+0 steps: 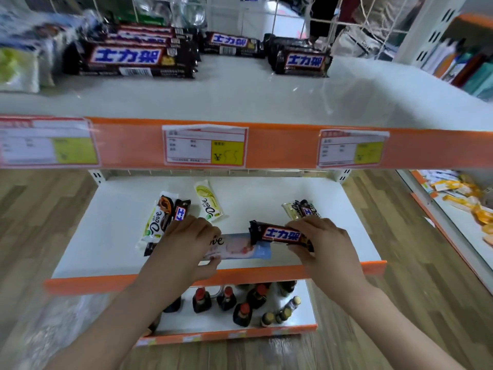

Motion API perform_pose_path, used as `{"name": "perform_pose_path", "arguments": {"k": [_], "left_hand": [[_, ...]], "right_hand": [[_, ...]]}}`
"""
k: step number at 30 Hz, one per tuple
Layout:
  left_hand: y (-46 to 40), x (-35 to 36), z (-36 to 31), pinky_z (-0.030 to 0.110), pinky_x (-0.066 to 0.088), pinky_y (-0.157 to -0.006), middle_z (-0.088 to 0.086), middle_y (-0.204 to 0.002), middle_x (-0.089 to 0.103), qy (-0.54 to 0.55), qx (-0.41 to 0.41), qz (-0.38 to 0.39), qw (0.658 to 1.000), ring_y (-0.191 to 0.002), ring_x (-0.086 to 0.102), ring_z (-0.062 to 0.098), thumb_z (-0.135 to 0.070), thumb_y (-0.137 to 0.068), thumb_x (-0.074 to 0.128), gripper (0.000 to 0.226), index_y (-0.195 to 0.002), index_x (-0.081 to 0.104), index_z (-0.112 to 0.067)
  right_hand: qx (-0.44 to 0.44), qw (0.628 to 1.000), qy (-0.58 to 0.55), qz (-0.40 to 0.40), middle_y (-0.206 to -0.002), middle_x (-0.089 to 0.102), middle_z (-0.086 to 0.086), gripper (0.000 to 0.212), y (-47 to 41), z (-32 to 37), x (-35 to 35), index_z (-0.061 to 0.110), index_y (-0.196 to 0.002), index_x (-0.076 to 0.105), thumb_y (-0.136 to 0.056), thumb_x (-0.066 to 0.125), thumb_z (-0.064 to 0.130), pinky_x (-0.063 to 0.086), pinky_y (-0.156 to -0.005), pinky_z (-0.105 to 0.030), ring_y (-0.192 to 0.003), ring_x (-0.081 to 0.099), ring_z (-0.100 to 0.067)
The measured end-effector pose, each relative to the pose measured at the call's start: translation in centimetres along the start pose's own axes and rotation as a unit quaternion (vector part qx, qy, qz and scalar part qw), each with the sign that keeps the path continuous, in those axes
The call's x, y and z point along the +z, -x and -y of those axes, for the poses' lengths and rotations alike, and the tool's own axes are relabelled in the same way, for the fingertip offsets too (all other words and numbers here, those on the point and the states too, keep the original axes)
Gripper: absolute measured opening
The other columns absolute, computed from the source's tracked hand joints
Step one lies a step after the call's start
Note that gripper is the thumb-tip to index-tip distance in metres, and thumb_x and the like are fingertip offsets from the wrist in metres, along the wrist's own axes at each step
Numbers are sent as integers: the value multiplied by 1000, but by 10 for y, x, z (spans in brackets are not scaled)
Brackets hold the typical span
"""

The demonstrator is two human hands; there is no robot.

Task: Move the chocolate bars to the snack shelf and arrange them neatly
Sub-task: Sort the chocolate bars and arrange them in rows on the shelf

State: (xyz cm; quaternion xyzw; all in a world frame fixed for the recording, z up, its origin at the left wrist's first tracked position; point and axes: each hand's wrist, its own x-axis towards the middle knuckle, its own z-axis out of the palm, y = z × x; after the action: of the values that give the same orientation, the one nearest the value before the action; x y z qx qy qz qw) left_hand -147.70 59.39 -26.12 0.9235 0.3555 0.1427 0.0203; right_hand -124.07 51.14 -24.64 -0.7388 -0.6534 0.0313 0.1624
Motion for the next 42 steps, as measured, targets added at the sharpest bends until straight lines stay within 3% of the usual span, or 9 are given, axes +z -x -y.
{"name": "perform_pose_path", "arguments": {"k": [6, 13, 17, 24, 32, 38, 42], "left_hand": [[24, -49, -21, 31, 48, -65, 1, -80, 66, -3, -5, -27, 1000, -72, 63, 24, -24, -51, 84, 40, -86, 69, -13], [43, -123, -43, 37, 50, -69, 3, -86, 69, -22, -30, -63, 997, -79, 65, 26, -25, -52, 84, 43, -90, 71, -11], [54, -156, -47, 34, 37, -80, -5, -97, 66, -5, -55, -73, 996, -92, 61, 19, -33, -64, 75, 40, -101, 68, -19], [73, -203, -52, 28, 20, -75, -13, -98, 63, 22, -83, -98, 992, -98, 57, 12, -37, -65, 74, 39, -102, 66, -25], [78, -241, -48, 28, 18, -76, -17, -108, 57, -1, -95, -69, 993, -105, 48, 6, -48, -70, 64, 42, -109, 59, -32], [80, -257, -42, 29, 22, -76, -16, -105, 58, -7, -113, -72, 991, -104, 50, 8, -43, -70, 67, 39, -106, 60, -31], [77, -263, -39, 30, 24, -76, -16, -99, 57, -10, -125, -84, 989, -101, 50, 9, -42, -70, 68, 36, -103, 61, -31]], "right_hand": [[-43, 999, 12, 11, -109, 57, 14, 33, 27, 24, -51, 32, -116, 59, -84, 64, 27, 34, -82, -28, -104, 50, -14], [-77, 997, 8, -23, -101, 60, 10, 31, 51, 60, -125, 28, -111, 63, -81, 68, 20, 40, -76, -34, -97, 54, -18], [-88, 995, -16, -34, -100, 59, 11, 30, 62, 75, -156, 26, -110, 64, -81, 68, 19, 43, -74, -36, -93, 54, -17], [-97, 992, -32, -67, -94, 62, 9, 31, 80, 95, -192, 22, -105, 68, -75, 75, 13, 46, -69, -39, -86, 57, -22], [-118, 989, -22, -85, -90, 62, 9, 33, 78, 110, -214, 20, -101, 69, -71, 79, 12, 41, -63, -32, -78, 56, -19], [-134, 988, -18, -77, -101, 63, 9, 32, 61, 124, -220, 27, -109, 66, -78, 73, 22, 41, -69, -34, -97, 57, -21], [-144, 986, -21, -81, -99, 61, 10, 32, 49, 130, -223, 28, -109, 64, -79, 72, 24, 35, -70, -31, -94, 57, -20]]}}
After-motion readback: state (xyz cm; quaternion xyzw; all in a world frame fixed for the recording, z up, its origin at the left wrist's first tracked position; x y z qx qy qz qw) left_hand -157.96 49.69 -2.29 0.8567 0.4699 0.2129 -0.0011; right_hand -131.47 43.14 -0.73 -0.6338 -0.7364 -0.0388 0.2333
